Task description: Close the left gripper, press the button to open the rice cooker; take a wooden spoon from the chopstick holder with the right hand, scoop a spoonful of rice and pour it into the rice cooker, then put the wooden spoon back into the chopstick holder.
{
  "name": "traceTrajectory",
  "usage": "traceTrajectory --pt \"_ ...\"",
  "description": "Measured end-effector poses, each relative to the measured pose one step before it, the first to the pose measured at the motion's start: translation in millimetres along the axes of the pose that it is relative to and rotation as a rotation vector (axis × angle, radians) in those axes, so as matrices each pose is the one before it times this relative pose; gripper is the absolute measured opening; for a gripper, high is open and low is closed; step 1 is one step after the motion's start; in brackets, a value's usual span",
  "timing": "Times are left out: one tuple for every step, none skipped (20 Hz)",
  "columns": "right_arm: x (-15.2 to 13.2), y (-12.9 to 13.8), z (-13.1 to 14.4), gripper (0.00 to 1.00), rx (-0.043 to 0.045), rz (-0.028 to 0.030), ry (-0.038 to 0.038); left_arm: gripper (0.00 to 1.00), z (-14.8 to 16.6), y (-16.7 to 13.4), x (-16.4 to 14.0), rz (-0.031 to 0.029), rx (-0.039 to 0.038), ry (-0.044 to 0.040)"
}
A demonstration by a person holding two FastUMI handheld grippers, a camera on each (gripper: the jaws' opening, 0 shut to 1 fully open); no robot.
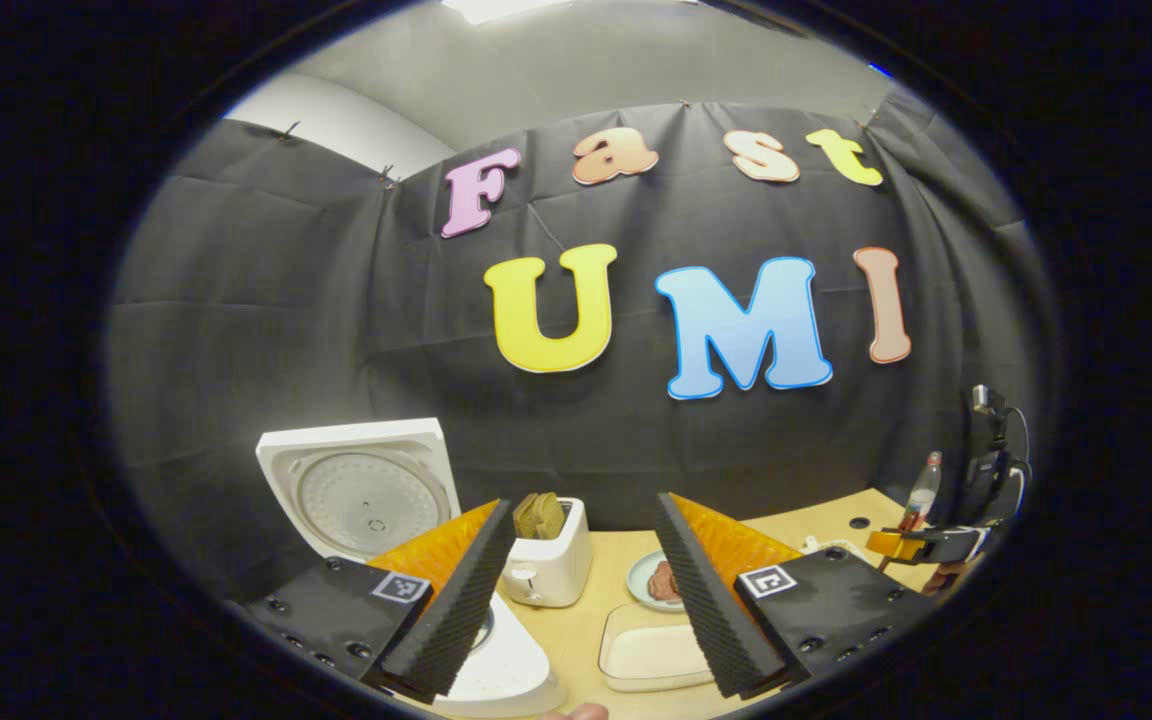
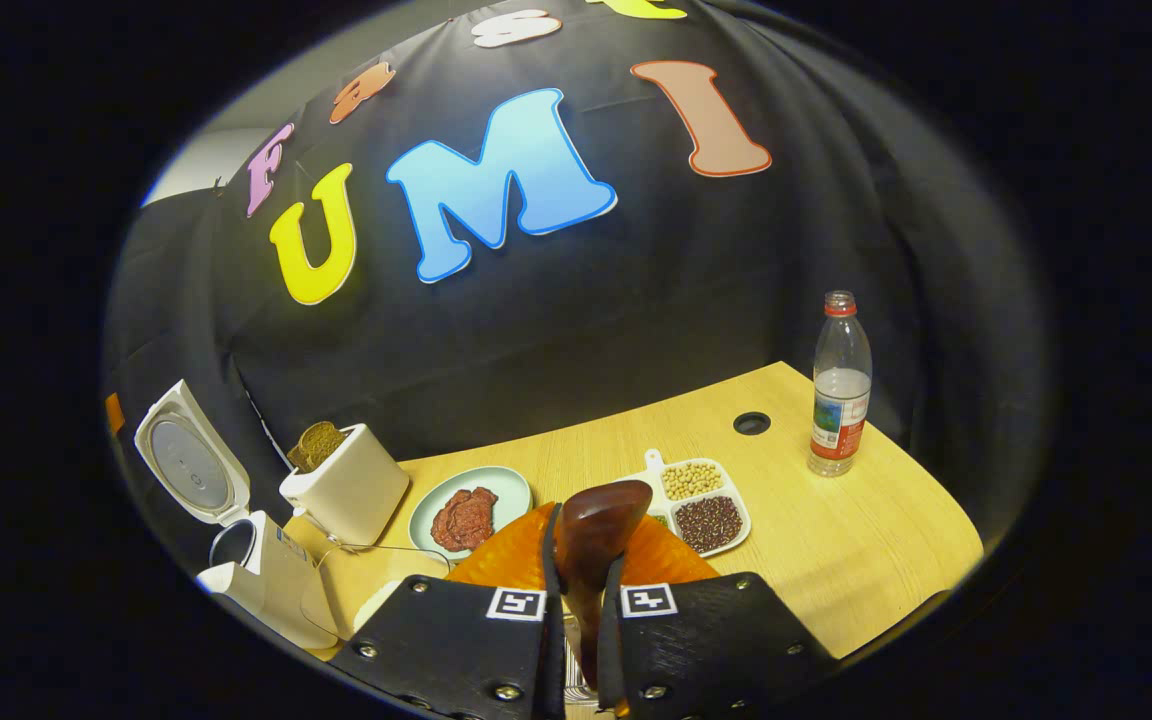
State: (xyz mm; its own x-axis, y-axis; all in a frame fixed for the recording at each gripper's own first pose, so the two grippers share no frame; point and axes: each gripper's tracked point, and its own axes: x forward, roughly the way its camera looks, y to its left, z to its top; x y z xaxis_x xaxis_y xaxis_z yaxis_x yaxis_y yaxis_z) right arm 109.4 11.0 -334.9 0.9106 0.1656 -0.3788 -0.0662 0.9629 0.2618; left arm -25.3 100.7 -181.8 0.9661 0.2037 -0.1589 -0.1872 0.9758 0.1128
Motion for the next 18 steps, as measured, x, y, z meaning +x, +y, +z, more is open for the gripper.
traceTrajectory --pt "-4.81 2.17 8.45 0.13 0.017 0.00716 -0.00445 0.96 3.47 1.29 -3.16 0.00077 -0.00861 -0.00849" --pt "-6.86 5.48 11.52 0.13 0.01834 0.01684 -0.01319 0.96 5.82 0.69 -3.12 -0.00287 -0.00335 -0.01293" --pt "-6.09 5.67 11.94 0.13 0.00449 0.01594 -0.01604 0.96 2.64 0.79 -1.62 -0.00271 0.00257 -0.01067" --pt "-4.85 4.04 10.67 0.13 -0.01319 0.00741 -0.01083 0.96 3.97 2.79 -4.21 -0.00158 0.00248 -0.00505" --pt "-4.5 5.48 8.35 0.13 -0.01497 0.00817 -0.01059 0.96 -0.21 3.31 -0.2 0.00081 -0.00348 -0.0014" --pt "-1.51 8.73 8.86 0.13 -0.00813 0.01743 -0.01048 0.96 0.5 3.12 -0.88 0.00323 -0.00914 -0.00224" --pt "-0.06 13.07 6.59 0.13 0.00088 0.02017 -0.00622 0.96 -1.17 3.14 2.18 0.00487 -0.01152 -0.00458" --pt "1.74 12.85 2.79 0.13 0.00575 0.02218 -0.00112 0.97 2.52 3.71 -1.73 0.00402 -0.01284 -0.00451" --pt "2.23 14.56 0.77 0.13 0.00664 0.02701 -0.002 0.96 -0.88 3.14 -2.46 -0.00111 -0.01787 0.00157" --pt "5.43 16.93 -1.14 0.13 0.0004 0.03188 0.00107 0.97 0.67 -0.35 -3.27 -0.01185 -0.02453 -0.00116" --pt "6.58 16.79 -5.26 0.13 -0.00433 0.02865 0.00579 0.97 1.36 -0.39 -2.9 -0.01347 -0.02279 -0.00221" --pt "7.65 14.76 -6.66 0.13 -0.00701 0.02025 0.01067 0.97 2.76 2.81 -1.89 -0.0034 -0.00956 -0.00425" --pt "6.73 13.53 -8.23 0.13 -0.00522 0.02176 0.01046 0.92 1.77 3.95 -1.62 0.0026 0.00614 -0.00549" --pt "8.21 13.33 -7.12 0.13 -0.01074 0.01975 0.00723 1.0 4.44 4.09 -1.49 0.00336 0.01843 -0.0077" --pt "7.16 11.02 -6.56 0.13 -0.01174 0.012 0.00411 0.92 1.02 4.23 -0.46 -0.00038 0.01819 -0.00073" --pt "6.75 7.87 -4.6 0.13 -0.0104 0.00992 0.00207 0.92 3.11 2.2 -0.89 -0.00714 0.0089 -0.00292" --pt "6.39 8.04 -7.17 0.13 -0.00868 0.01105 0.00452 0.97 4.84 0.36 -0.01 -0.00972 0.00498 -0.00566" --pt "6.16 5.65 -6.2 0.13 0.00137 0.00405 0.005 0.92 3.86 2.71 -0.11 -0.00428 0.00512 -0.00606"
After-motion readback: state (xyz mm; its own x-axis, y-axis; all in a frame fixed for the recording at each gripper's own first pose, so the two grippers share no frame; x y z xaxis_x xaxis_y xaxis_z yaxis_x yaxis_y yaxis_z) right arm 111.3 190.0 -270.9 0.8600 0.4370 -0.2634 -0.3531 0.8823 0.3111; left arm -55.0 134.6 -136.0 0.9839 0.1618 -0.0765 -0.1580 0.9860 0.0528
